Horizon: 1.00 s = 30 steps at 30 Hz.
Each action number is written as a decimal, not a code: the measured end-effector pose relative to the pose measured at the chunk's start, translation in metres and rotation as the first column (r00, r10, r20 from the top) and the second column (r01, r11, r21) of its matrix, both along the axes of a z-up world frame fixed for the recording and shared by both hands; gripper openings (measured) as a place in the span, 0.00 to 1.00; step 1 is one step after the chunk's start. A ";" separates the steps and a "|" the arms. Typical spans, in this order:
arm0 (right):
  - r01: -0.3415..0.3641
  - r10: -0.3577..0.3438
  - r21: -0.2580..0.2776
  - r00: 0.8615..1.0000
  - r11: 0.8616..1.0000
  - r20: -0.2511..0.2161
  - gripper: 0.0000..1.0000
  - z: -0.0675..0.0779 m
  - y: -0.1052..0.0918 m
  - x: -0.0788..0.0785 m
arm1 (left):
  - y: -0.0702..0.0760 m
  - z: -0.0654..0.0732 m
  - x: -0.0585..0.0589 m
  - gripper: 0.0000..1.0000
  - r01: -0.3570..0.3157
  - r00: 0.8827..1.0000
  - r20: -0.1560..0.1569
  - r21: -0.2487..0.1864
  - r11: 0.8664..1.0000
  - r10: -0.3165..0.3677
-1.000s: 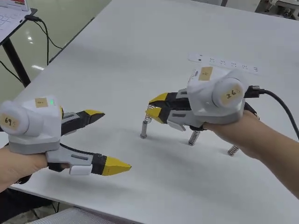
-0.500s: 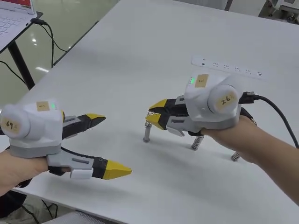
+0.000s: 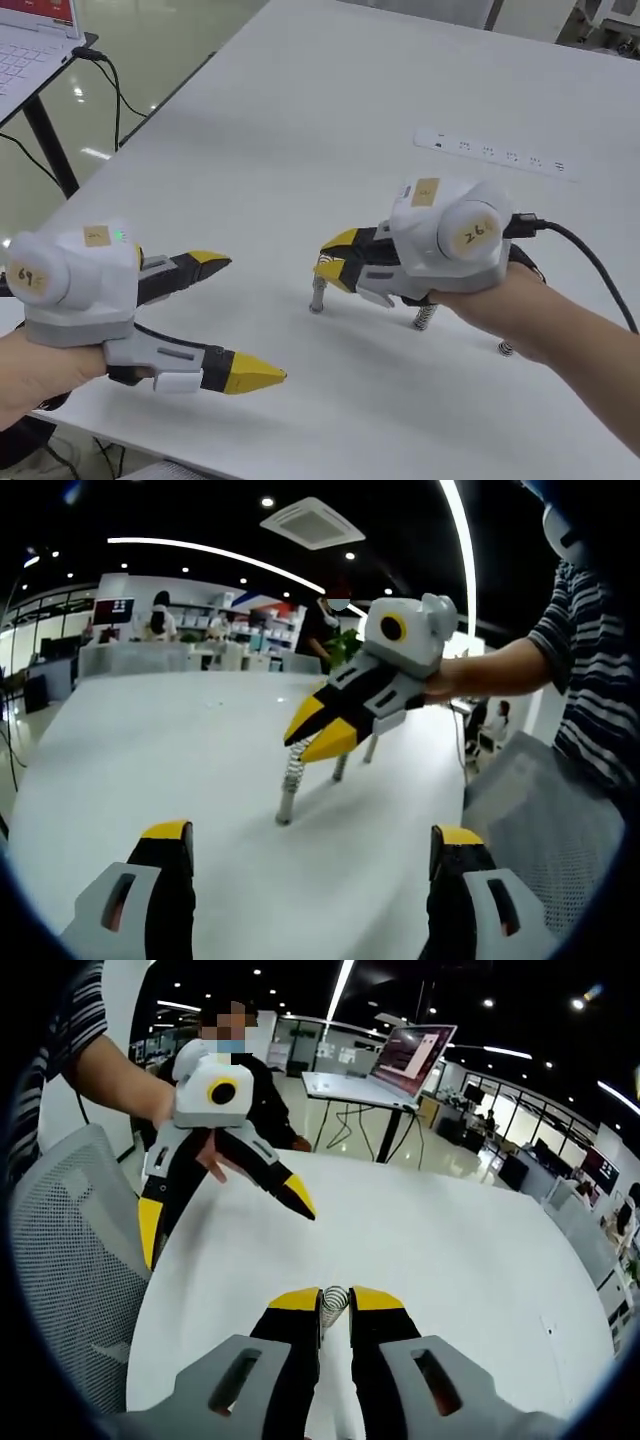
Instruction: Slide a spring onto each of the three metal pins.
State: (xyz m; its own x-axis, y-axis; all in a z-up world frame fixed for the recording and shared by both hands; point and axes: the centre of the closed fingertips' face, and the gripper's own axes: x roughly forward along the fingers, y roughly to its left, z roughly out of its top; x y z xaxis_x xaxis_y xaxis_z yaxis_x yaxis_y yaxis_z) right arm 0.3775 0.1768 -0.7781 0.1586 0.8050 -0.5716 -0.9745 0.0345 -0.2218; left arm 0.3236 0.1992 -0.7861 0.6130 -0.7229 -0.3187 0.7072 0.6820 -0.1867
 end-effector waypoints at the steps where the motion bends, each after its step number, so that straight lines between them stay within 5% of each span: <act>1: 0.001 -0.001 -0.005 1.000 1.000 0.001 0.07 -0.002 0.000 0.000 | 0.000 0.000 0.000 0.95 0.000 1.000 0.000 0.000 1.000 0.000; 17: -0.027 0.026 -0.100 1.000 0.995 -0.016 0.08 -0.043 0.002 -0.007 | -0.003 -0.001 0.002 0.95 0.001 1.000 0.001 -0.001 1.000 -0.001; 30: 0.006 -0.008 -0.074 0.999 0.997 -0.031 0.09 -0.038 0.002 -0.004 | -0.006 0.003 0.007 0.94 0.009 1.000 0.004 0.001 1.000 -0.009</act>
